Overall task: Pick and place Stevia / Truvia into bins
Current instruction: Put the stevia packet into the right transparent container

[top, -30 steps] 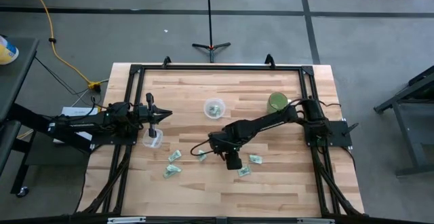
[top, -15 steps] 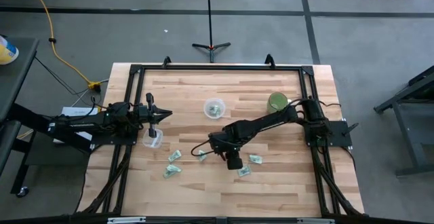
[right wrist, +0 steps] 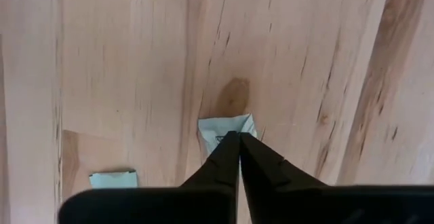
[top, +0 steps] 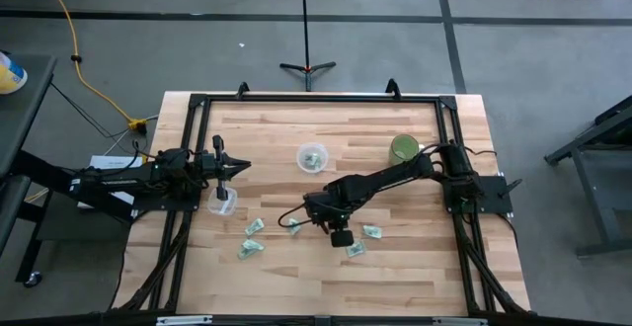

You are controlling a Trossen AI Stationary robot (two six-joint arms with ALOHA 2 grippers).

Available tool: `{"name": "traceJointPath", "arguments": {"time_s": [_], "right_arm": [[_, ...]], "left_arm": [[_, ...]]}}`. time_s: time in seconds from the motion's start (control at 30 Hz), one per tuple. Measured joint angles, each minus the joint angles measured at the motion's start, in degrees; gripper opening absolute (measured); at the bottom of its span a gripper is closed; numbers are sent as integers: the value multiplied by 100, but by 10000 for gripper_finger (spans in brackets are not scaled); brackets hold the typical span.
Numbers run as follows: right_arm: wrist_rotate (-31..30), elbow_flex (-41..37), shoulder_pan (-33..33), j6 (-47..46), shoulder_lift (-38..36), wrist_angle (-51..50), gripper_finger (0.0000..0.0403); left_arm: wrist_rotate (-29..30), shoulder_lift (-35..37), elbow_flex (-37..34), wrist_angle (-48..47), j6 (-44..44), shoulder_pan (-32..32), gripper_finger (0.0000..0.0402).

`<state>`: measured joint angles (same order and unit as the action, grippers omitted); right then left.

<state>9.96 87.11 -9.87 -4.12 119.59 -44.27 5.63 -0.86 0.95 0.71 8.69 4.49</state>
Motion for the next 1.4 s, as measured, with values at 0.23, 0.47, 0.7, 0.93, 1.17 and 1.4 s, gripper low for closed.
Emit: {"name": "traceJointPath", "arguments": {"time_s": [0.23, 0.47, 0.7, 0.93, 1.17, 1.4], "right_arm": [[-335, 182, 61, 629, 0, 116, 1], [-1087, 933, 408, 1378, 0, -121, 1], [-1943, 1357, 1054, 1955, 0, -436, 0], [-1356, 1420, 1755, 2262, 0, -55, 0], [-689, 1368, 2205, 1936, 2, -42, 12], [-770, 1368, 2134, 1839, 2, -87, 87]], "left_arm": [[0, 0, 0, 0, 0, 0, 60], [0, 0, 0, 0, 0, 0, 60], [0, 0, -1, 0, 0, 0, 60], [0, 0, 0, 0, 0, 0, 60], [0, 0, -2, 0, 0, 0, 60], [0, 0, -2, 0, 1, 0, 60]]}}
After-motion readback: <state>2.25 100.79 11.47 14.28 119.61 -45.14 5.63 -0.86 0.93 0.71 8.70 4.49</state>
